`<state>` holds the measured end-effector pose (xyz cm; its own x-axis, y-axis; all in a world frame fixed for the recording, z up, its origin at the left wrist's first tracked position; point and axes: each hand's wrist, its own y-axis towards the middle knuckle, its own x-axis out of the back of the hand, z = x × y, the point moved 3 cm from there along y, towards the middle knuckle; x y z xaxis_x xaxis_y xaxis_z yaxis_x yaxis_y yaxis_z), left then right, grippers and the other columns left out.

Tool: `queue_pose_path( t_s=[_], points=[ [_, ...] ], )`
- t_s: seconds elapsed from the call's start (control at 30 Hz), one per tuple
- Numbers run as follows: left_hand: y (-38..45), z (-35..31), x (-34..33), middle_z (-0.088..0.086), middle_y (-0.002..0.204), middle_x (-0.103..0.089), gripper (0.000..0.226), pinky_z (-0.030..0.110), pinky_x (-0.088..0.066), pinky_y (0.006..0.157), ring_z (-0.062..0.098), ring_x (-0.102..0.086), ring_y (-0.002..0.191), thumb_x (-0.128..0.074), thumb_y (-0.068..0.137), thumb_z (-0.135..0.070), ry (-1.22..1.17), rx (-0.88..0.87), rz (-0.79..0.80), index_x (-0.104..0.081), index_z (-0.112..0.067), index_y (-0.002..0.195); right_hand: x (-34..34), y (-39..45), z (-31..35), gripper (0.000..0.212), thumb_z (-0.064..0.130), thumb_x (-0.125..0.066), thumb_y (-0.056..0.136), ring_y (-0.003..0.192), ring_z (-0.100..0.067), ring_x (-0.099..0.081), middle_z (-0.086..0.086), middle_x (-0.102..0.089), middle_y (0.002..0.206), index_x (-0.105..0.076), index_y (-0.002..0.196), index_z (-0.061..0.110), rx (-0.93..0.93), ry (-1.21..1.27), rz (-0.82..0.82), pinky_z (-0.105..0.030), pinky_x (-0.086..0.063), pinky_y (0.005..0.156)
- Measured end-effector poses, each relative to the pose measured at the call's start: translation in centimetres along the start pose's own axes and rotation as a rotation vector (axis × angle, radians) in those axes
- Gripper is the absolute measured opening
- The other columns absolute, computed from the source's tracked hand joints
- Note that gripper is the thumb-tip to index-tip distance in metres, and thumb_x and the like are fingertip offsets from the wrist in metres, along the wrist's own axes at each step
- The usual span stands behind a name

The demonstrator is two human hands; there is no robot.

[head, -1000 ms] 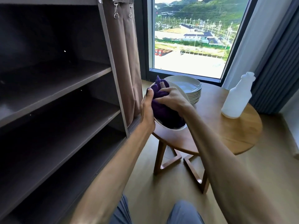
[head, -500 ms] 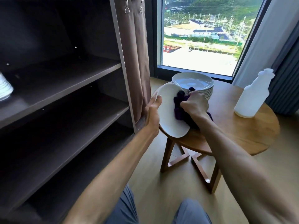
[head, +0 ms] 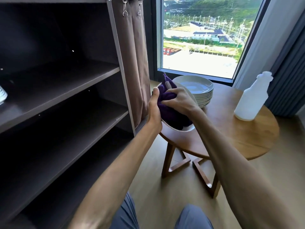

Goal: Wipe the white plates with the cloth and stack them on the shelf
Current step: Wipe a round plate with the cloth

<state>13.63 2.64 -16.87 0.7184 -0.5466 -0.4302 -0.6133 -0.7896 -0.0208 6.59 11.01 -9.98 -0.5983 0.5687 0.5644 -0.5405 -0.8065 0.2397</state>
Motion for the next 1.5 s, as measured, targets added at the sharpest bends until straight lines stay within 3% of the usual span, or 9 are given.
queue_pose_path(
  t_s=[0.1, 0.23, 0.5, 0.73, 0.9, 1.1, 1.27, 1.37, 1.5],
  points=[
    [0.3, -0.1, 0.5, 0.023, 0.119, -0.071, 0.046, 0.059, -0.051, 0.104, 0.042, -0.066, 0.115, -0.06, 0.093, -0.043, -0.076, 0.028, -0.064, -0.069, -0.007, 0.12, -0.3, 0.5, -0.7, 0.023, 0.02, -0.076, 0.084, 0.075, -0.012, -0.062, 0.001, -0.065, 0.087, -0.076, 0.107, 0.022, -0.146, -0.171, 0.223, -0.018, -0.044, 0.061],
    [0.7, -0.5, 1.3, 0.022, 0.127, -0.067, 0.042, 0.065, -0.05, 0.102, 0.045, -0.063, 0.12, -0.069, 0.078, -0.049, -0.096, 0.02, -0.093, -0.073, -0.029, 0.115, -0.6, -0.1, -3.7, 0.04, 0.029, -0.08, 0.078, 0.086, -0.019, -0.062, -0.006, -0.066, 0.108, -0.073, 0.117, 0.023, -0.373, -0.274, 0.296, -0.029, -0.049, 0.077],
    [0.6, -0.6, 2.7, 0.013, 0.121, -0.072, 0.049, 0.064, -0.052, 0.098, 0.04, -0.066, 0.116, -0.06, 0.077, -0.061, -0.061, 0.028, -0.166, -0.07, -0.037, 0.118, 4.2, -0.3, -6.5, 0.04, 0.03, -0.063, 0.083, 0.109, -0.037, -0.063, -0.012, -0.07, 0.109, -0.063, 0.12, 0.015, -0.443, -0.196, -0.512, -0.05, -0.043, 0.105],
    [1.1, -2.3, 3.7, 0.01, 0.099, -0.074, 0.026, 0.054, -0.056, 0.098, 0.034, -0.07, 0.101, -0.045, 0.106, -0.037, -0.128, 0.01, -0.34, -0.067, -0.024, 0.098, 8.8, -0.5, -8.4, 0.018, 0.026, -0.078, 0.084, 0.084, -0.028, -0.067, -0.006, -0.066, 0.08, -0.068, 0.078, 0.012, -0.482, -0.039, -0.69, -0.037, -0.055, 0.086],
    [0.9, -0.7, 2.8, 0.016, 0.112, -0.075, 0.052, 0.059, -0.053, 0.101, 0.038, -0.07, 0.11, -0.057, 0.087, -0.06, -0.18, 0.053, -0.354, -0.072, -0.019, 0.115, 8.7, 0.2, -7.0, 0.027, 0.026, -0.082, 0.083, 0.067, -0.019, -0.058, -0.003, -0.062, 0.071, -0.063, 0.071, 0.01, -0.411, 0.089, -0.82, -0.042, -0.059, 0.082],
    [-0.2, 0.2, 0.0, 0.012, 0.117, -0.072, 0.034, 0.046, -0.053, 0.104, 0.03, -0.069, 0.11, -0.05, 0.103, -0.042, -0.188, 0.02, -0.347, -0.068, -0.018, 0.119, 3.1, 1.6, -3.6, 0.016, 0.018, -0.08, 0.084, 0.067, -0.011, -0.064, -0.001, -0.07, 0.076, -0.073, 0.077, 0.007, -0.057, 0.221, -0.283, -0.027, -0.052, 0.066],
    [0.1, 0.9, 0.8, 0.015, 0.126, -0.07, 0.051, 0.052, -0.05, 0.108, 0.033, -0.067, 0.116, -0.053, 0.097, -0.047, -0.3, -0.024, -0.413, -0.062, -0.013, 0.135, 1.8, -0.9, -8.5, 0.062, 0.049, -0.078, 0.078, 0.121, -0.033, -0.055, -0.015, -0.061, 0.128, -0.064, 0.126, 0.013, -0.352, -0.151, -0.662, -0.046, -0.049, 0.101],
    [1.5, 2.4, 1.4, 0.014, 0.124, -0.071, 0.069, 0.053, -0.053, 0.104, 0.034, -0.068, 0.114, -0.061, 0.077, -0.055, -0.332, -0.006, -0.408, -0.062, -0.017, 0.135, -0.4, -1.3, -9.9, 0.1, 0.078, -0.073, 0.058, 0.123, -0.03, -0.057, -0.01, -0.063, 0.13, -0.058, 0.135, 0.016, -0.584, 0.211, -0.414, -0.044, -0.046, 0.108],
    [-0.3, 1.1, -0.5, 0.018, 0.124, -0.07, 0.053, 0.054, -0.052, 0.104, 0.04, -0.066, 0.116, -0.057, 0.09, -0.042, -0.302, 0.032, -0.332, -0.062, -0.013, 0.133, -2.0, -1.1, -9.6, 0.061, 0.029, -0.09, 0.071, 0.091, -0.025, -0.076, -0.01, -0.077, 0.103, -0.067, 0.121, 0.004, -0.658, 0.962, -0.28, -0.042, -0.061, 0.088]
  ],
)
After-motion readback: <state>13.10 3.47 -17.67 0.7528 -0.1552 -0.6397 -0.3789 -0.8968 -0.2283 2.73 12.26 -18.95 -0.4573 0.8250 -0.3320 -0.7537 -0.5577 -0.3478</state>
